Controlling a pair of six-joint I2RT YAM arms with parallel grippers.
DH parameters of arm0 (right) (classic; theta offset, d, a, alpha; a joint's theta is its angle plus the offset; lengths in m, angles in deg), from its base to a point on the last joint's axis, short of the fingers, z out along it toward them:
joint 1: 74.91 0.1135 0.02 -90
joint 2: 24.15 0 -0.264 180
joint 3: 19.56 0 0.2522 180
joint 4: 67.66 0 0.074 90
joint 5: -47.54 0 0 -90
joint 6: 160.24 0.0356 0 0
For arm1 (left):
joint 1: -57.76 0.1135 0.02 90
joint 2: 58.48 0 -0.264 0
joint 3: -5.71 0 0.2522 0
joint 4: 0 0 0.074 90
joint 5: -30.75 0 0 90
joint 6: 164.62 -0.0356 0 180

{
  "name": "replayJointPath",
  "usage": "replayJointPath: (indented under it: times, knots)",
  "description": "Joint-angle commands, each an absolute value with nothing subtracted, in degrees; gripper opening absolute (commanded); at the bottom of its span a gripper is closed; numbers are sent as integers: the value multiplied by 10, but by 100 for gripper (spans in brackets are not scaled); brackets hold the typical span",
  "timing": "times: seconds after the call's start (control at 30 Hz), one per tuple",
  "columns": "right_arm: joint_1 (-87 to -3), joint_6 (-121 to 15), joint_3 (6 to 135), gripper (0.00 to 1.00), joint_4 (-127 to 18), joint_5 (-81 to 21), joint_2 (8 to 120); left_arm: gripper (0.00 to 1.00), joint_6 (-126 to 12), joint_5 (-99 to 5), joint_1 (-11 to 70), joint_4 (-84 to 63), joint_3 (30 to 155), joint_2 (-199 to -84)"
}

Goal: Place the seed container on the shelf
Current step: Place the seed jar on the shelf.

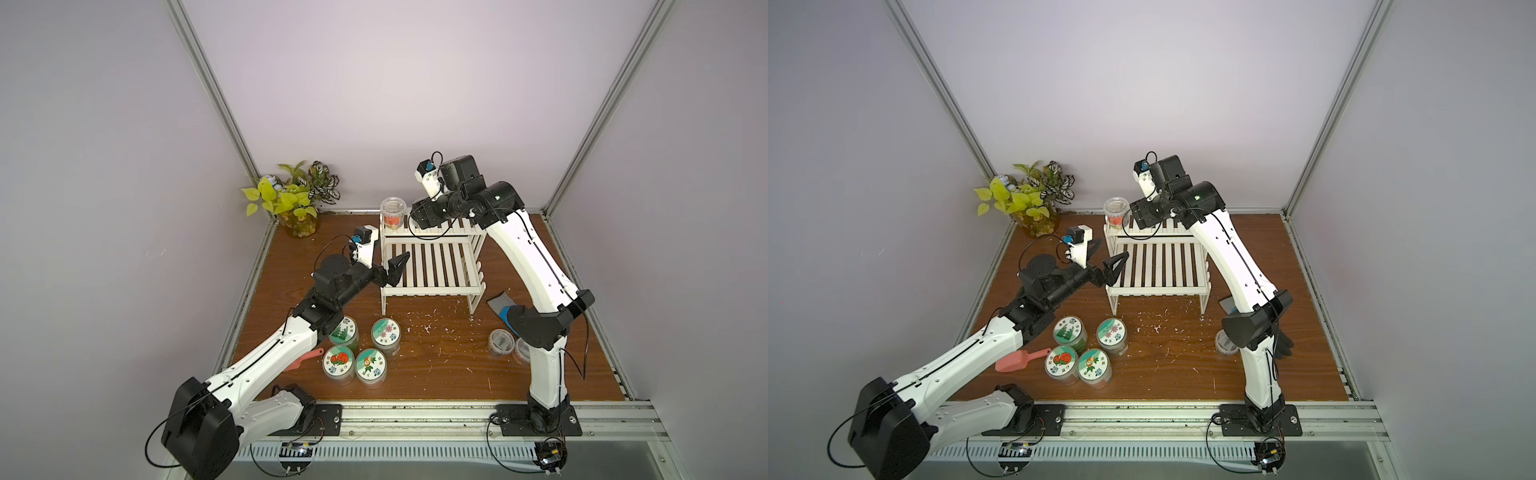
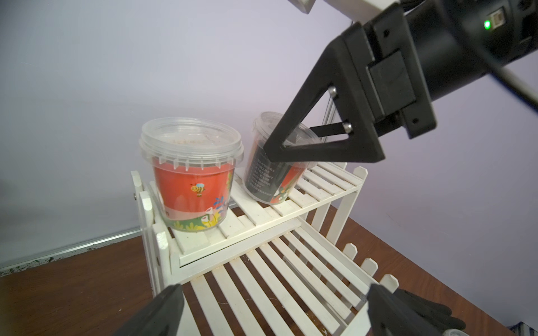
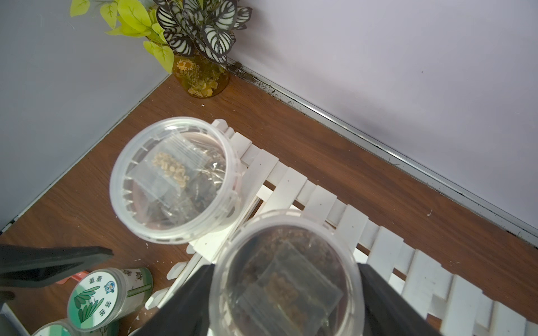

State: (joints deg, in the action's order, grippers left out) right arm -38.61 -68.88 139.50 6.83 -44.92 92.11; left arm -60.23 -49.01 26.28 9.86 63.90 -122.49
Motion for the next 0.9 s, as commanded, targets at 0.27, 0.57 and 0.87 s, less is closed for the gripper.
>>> replayJointPath:
  times: [0.27,0.57,0.87]
  knots:
    - [-387,-701,1426,85,57,-448,915,100,-591,-473,268,123,660,-1233]
    - [-388,-731,1428,91,41,-444,891,100,-598,-466,268,115,661,-1231]
    - [-426,-894,1266,99,-81,-330,796,100,-664,-439,267,65,654,-1222]
